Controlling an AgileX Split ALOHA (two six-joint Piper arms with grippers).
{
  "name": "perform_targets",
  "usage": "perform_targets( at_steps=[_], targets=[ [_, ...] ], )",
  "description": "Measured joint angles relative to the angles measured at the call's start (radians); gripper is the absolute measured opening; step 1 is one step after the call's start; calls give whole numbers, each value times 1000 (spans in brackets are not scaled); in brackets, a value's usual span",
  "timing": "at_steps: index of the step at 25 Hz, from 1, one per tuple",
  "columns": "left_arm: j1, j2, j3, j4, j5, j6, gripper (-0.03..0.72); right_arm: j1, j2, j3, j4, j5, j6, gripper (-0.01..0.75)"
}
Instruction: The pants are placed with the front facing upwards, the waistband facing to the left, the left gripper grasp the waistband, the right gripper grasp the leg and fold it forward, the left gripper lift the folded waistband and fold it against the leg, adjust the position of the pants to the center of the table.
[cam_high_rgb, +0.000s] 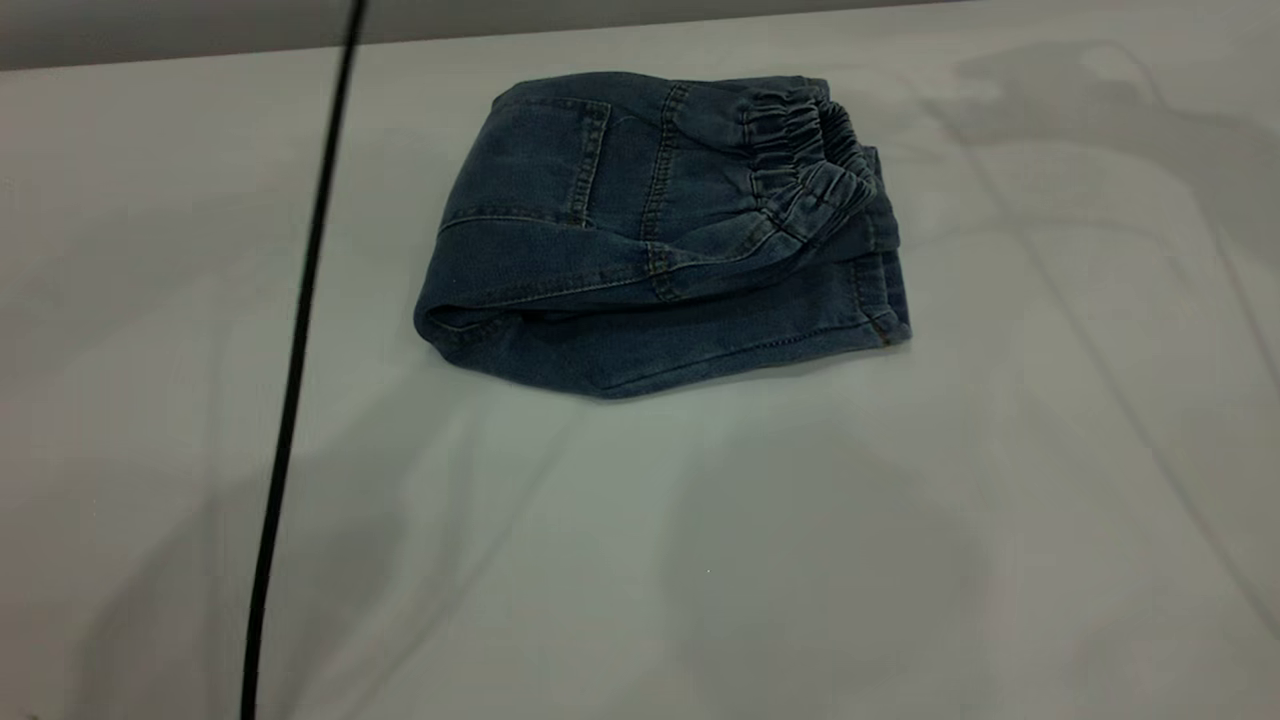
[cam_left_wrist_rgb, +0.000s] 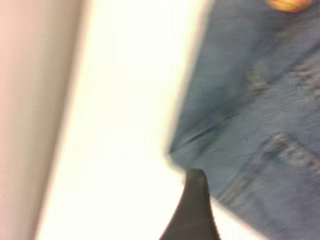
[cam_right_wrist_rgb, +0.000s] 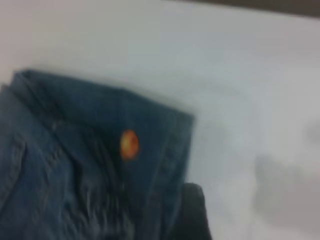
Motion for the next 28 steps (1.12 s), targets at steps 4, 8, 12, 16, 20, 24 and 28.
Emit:
perform_targets(
  at_steps=[4,8,12,16,20,24,28],
  targets=[
    [0,-63,-5,113,-2,-121,564,0,-16,-160,-186,162,203,514],
    [0,-129,-3,229,-2,-250,564,-1,-118,-231,-286,195,352,514],
    [0,-208,-3,324,-2,-371,564,0,-237,-227,-278,202,380,514],
    [0,-295,-3,341,-2,-495,564,2,-385,-211,-191,199,380,514],
    [0,-400,-2,305,-2,-619,564,11,-543,-125,-138,198,383,514],
    [0,-517,-1,235,-2,-642,564,11,-710,10,-114,198,376,514],
    [0,-653,1,221,-2,-645,564,11,-889,175,-93,197,368,514]
  ],
)
